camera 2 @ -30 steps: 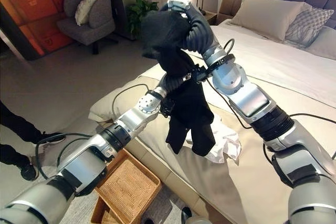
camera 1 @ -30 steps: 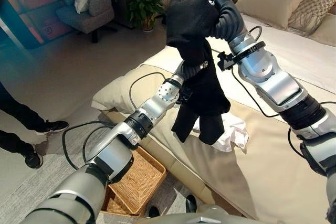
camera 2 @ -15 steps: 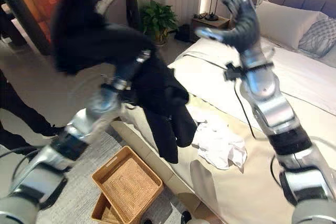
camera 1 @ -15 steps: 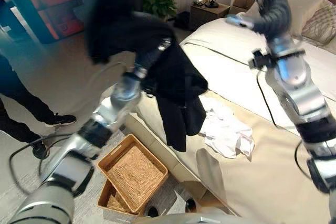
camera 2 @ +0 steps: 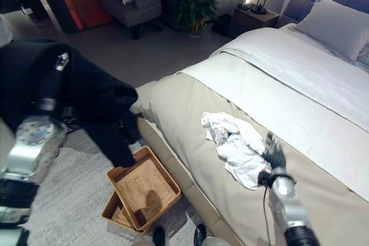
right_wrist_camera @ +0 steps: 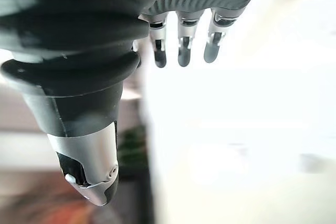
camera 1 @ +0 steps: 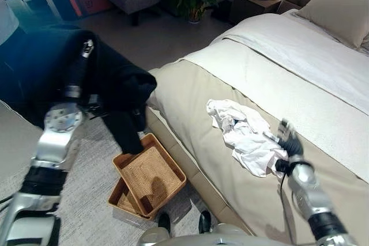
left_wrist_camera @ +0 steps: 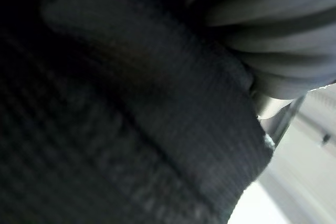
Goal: Pick up clothes into the bucket
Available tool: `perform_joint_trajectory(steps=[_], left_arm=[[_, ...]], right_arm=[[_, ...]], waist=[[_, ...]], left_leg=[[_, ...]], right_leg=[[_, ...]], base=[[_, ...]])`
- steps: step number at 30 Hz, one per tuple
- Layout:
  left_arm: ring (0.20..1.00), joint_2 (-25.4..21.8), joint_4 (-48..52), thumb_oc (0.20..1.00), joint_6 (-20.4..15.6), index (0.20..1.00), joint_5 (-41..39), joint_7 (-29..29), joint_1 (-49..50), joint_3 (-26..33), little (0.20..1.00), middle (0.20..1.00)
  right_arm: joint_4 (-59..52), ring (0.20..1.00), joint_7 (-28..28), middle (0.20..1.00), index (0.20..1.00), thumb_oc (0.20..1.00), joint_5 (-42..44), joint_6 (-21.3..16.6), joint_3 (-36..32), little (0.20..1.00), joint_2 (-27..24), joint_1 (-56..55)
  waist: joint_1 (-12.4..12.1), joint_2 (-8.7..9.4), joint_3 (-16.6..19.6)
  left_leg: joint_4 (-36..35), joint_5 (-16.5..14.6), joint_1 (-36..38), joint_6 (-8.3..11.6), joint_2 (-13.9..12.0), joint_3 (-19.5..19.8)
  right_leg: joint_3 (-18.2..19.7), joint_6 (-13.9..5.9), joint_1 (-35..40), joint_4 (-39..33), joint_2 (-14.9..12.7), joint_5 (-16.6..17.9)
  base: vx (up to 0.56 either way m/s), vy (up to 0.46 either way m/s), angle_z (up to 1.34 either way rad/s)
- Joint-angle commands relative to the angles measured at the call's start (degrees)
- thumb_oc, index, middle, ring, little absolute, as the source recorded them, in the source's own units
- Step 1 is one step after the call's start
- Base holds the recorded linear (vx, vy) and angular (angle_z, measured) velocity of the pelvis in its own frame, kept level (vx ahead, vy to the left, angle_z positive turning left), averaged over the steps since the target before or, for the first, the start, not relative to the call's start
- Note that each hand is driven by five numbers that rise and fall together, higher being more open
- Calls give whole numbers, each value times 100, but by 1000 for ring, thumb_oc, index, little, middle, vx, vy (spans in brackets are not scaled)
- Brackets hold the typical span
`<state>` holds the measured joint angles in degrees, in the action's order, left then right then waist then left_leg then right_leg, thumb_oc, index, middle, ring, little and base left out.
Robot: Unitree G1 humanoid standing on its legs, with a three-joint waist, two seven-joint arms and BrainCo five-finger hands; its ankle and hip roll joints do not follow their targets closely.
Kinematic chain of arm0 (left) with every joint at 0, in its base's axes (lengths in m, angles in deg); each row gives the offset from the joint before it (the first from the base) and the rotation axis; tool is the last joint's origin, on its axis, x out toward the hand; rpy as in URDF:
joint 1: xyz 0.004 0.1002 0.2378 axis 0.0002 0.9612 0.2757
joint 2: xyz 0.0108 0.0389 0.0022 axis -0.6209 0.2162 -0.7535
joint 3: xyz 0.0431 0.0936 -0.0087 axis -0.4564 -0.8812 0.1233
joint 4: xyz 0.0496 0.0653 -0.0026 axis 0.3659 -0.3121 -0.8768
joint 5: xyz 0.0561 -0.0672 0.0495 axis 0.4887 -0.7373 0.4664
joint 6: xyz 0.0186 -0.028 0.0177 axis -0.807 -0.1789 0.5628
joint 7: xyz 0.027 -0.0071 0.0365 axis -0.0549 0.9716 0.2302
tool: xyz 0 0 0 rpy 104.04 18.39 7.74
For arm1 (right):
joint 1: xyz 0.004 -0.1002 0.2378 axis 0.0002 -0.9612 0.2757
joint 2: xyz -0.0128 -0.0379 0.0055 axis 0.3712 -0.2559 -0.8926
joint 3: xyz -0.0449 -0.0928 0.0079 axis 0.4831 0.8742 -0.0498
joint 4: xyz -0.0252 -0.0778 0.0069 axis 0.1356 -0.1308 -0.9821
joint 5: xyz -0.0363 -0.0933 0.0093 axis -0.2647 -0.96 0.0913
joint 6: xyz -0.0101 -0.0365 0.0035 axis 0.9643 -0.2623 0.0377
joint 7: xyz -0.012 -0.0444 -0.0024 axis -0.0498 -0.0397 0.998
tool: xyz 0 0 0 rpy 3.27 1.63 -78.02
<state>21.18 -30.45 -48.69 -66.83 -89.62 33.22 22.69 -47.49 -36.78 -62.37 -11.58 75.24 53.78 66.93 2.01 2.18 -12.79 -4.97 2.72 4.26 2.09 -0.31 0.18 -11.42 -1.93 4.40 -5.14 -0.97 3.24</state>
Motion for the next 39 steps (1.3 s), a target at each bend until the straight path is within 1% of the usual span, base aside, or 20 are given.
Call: perform_joint_trajectory(steps=[1, 2, 3, 5, 8, 12, 17, 19, 20, 22, 26, 27, 28, 30, 31, 32, 33, 35, 36, 39], left_arm=[[200, -535, -239, 200, -465, 200, 485, -165, -459, 369, 200, 200], [200, -550, -358, 200, -453, 200, 473, -176, -455, 342, 200, 200], [200, -556, -370, 200, -459, 200, 470, -176, -468, 335, 200, 200], [200, -530, -817, 200, -383, 200, 522, -197, -467, 246, 200, 200], [200, -437, -1192, 200, -320, 200, 593, -248, -460, 160, 200, 200], [200, -57, -1672, 200, -374, 200, 243, -292, -483, 98, 200, 200], [200, 260, -2243, 200, -279, 200, 400, -469, -543, -22, 200, 200], [200, 337, -2375, 200, -267, 200, 440, -488, -544, -58, 200, 200], [200, 428, -2636, 200, -201, 200, 563, -535, -565, -136, 200, 200], [200, 480, -2830, 200, -152, 200, 651, -566, -631, -208, 200, 200], [200, 617, -3285, 200, -109, 200, 729, -638, -860, -416, 200, 200], [200, 618, -3297, 200, -113, 200, 728, -638, -877, -427, 200, 200], [200, 718, -3293, 200, -83, 200, 780, -652, -935, -518, 200, 200], [200, 838, -3521, 200, -46, 200, 752, -675, -1083, -616, 200, 200], [200, 863, -3569, 200, -37, 200, 779, -696, -1147, -665, 200, 200], [200, 863, -3569, 200, -37, 200, 779, -696, -1147, -665, 200, 200], [200, 946, -3748, 200, -13, 200, 722, -720, -1294, -755, 200, 200], [200, 997, -3919, 200, 37, 200, 732, -730, -1450, -858, 200, 200], [200, 997, -3919, 200, 37, 200, 732, -730, -1450, -858, 200, 200], [200, 1044, -4167, 200, 94, 200, 750, -753, -1721, -1025, 200, 200]], right_arm=[[192, 1000, 95, 1000, 1000, 1000, -554, -208, 304, 1000, -107, 245], [375, 1000, 80, 1000, 1000, 1000, -558, -201, 347, 1000, -64, 251], [391, 1000, 80, 1000, 1000, 1000, -556, -211, 350, 1000, -61, 264], [895, 1000, 89, 1000, 1000, 1000, -751, -170, 542, 1000, 31, 266], [1230, 1000, 86, 1000, 1000, 1000, -905, -144, 672, 1000, 69, 275], [1472, 1000, 36, 1000, 1000, 1000, -992, -138, 761, 1000, 95, 273], [1642, 1000, -75, 1000, 1000, 1000, -998, -173, 806, 1000, 143, 353], [1642, 1000, -98, 1000, 1000, 1000, -1003, -183, 813, 1000, 147, 362], [1619, 1000, -139, 1000, 1000, 1000, -983, -209, 831, 1000, 141, 388], [1624, 1000, -187, 1000, 1000, 1000, -958, -244, 844, 1000, 129, 453], [1462, 1000, -276, 1000, 1000, 1000, -914, -325, 907, 1000, 91, 543], [1460, 1000, -276, 1000, 1000, 1000, -914, -323, 899, 1000, 92, 545], [1353, 1000, -324, 1000, 1000, 1000, -876, -363, 912, 1000, 79, 565], [1263, 1000, -378, 1000, 1000, 1000, -836, -394, 919, 1000, 70, 614], [1216, 1000, -393, 1000, 1000, 1000, -819, -411, 915, 1000, 63, 644], [1216, 1000, -393, 1000, 1000, 1000, -819, -411, 915, 1000, 63, 644], [1073, 1000, -435, 1000, 1000, 1000, -766, -448, 926, 1000, 38, 698], [946, 1000, -483, 1000, 1000, 1000, -725, -481, 913, 1000, -6, 750], [946, 1000, -483, 1000, 1000, 1000, -725, -481, 913, 1000, -6, 750], [725, 1000, -591, 1000, 1000, 1000, -642, -551, 877, 1000, -88, 833]], waist=[[-45, 50, 83], [-44, 48, 13], [-42, 51, 16], [-42, 48, -139], [-33, 59, -301], [20, 138, -497], [69, 261, -626], [82, 287, -657], [118, 342, -762], [137, 398, -890], [228, 474, -1142], [226, 468, -1124], [273, 490, -1267], [322, 493, -1385], [349, 500, -1431], [349, 498, -1430], [405, 518, -1508], [450, 543, -1596], [450, 543, -1595], [543, 580, -1700]], left_leg=[[423, -231, -225, 118, -188, -90], [455, -218, -290, 119, -178, -77], [465, -221, -304, 118, -178, -75], [607, -209, -518, 120, -150, -47], [713, -196, -729, 117, -136, -27], [886, -197, -1027, 120, -129, -55], [895, -164, -1259, 127, -191, -119], [917, -168, -1318, 123, -202, -139], [1016, -188, -1428, 122, -220, -161], [1184, -239, -1585, 116, -225, -189], [1549, -345, -1950, 83, -241, -216], [1582, -358, -1992, 82, -243, -213], [1755, -394, -2175, 51, -225, -220], [2031, -502, -2474, 21, -237, -226], [2168, -532, -2644, 6, -244, -231], [2173, -535, -2648, 6, -245, -231], [2351, -562, -2928, -13, -247, -236], [2556, -596, -3212, -32, -271, -229], [2557, -596, -3214, -32, -272, -228], [2770, -615, -3635, -35, -275, -211]], right_leg=[[-3, -632, -154, 499, -567, -223], [-1, -636, -208, 513, -570, -205], [-3, -636, -218, 517, -571, -205], [-9, -634, -390, 569, -584, -166], [0, -633, -567, 616, -605, -128], [62, -629, -835, 656, -613, -55], [158, -653, -1116, 632, -582, 36], [188, -654, -1183, 637, -573, 49], [240, -653, -1288, 662, -582, 66], [291, -648, -1415, 730, -593, 68], [392, -630, -1748, 971, -634, 43], [391, -630, -1783, 991, -633, 36], [422, -611, -1951, 1135, -655, 5], [471, -586, -2246, 1372, -645, -56], [478, -578, -2416, 1469, -657, -67], [479, -578, -2418, 1471, -656, -67], [535, -564, -2696, 1599, -634, -63], [553, -564, -2965, 1756, -633, -59], [553, -564, -2967, 1757, -633, -59], [585, -562, -3353, 1894, -628, -36]], base=[[-104, 9, 10], [-67, 11, 4], [-90, 18, 4], [-95, 27, 2], [-69, 33, 1], [-47, 36, 0], [-23, 27, -4], [-24, 31, -8], [-40, 31, -6], [-65, 32, -11], [-64, 23, -11], [-91, 34, -5], [-83, 41, -6], [-114, 45, -4], [-76, 24, -6], [-97, 36, -10], [-92, 31, -7], [-93, 28, -8], [-73, 27, -11], [-67, 19, -10]])
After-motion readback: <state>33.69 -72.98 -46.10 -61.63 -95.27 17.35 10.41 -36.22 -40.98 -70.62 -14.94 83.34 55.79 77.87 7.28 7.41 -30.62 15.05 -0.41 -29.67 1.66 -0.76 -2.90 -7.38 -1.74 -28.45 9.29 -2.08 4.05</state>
